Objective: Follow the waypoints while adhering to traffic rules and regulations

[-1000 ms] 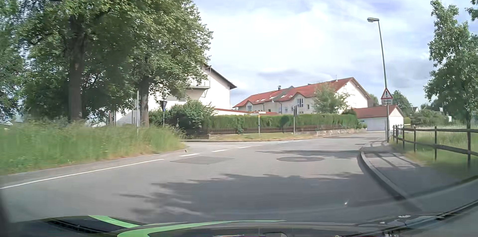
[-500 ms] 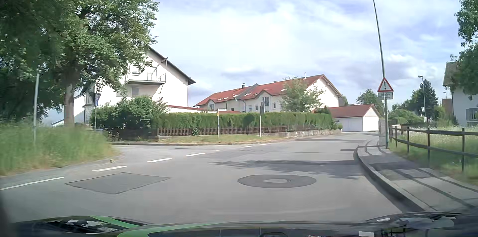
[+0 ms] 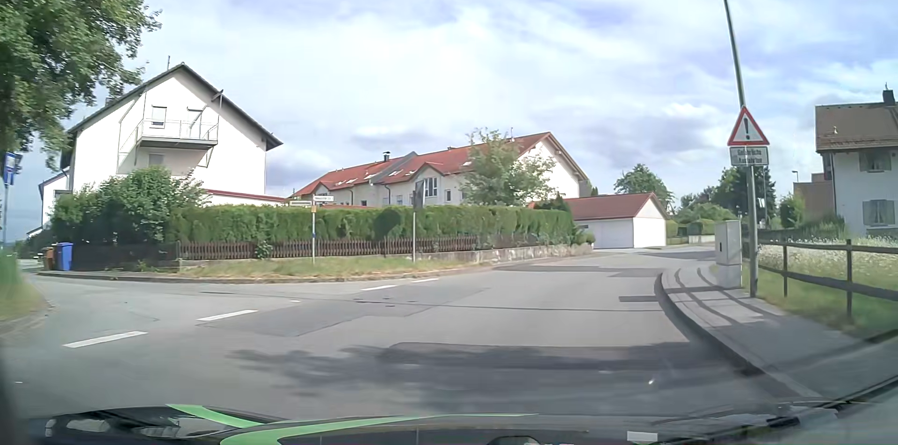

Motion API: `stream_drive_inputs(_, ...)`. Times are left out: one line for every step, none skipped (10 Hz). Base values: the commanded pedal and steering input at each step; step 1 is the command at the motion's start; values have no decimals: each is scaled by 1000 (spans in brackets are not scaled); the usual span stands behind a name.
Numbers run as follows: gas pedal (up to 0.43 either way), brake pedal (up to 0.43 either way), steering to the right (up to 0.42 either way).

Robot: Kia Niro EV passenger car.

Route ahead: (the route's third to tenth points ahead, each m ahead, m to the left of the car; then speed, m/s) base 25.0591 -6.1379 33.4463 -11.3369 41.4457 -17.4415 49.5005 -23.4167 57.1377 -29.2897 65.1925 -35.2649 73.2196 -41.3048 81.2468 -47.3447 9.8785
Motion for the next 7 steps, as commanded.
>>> stream_drive_inputs(157, 0, 105)
stream_drive_inputs(157, 0, 104)
stream_drive_inputs(157, 0, 104)
stream_drive_inputs(157, 0, 104)
stream_drive_inputs(157, 0, 101)
stream_drive_inputs(157, 0, 98)
stream_drive_inputs(157, 0, 98)
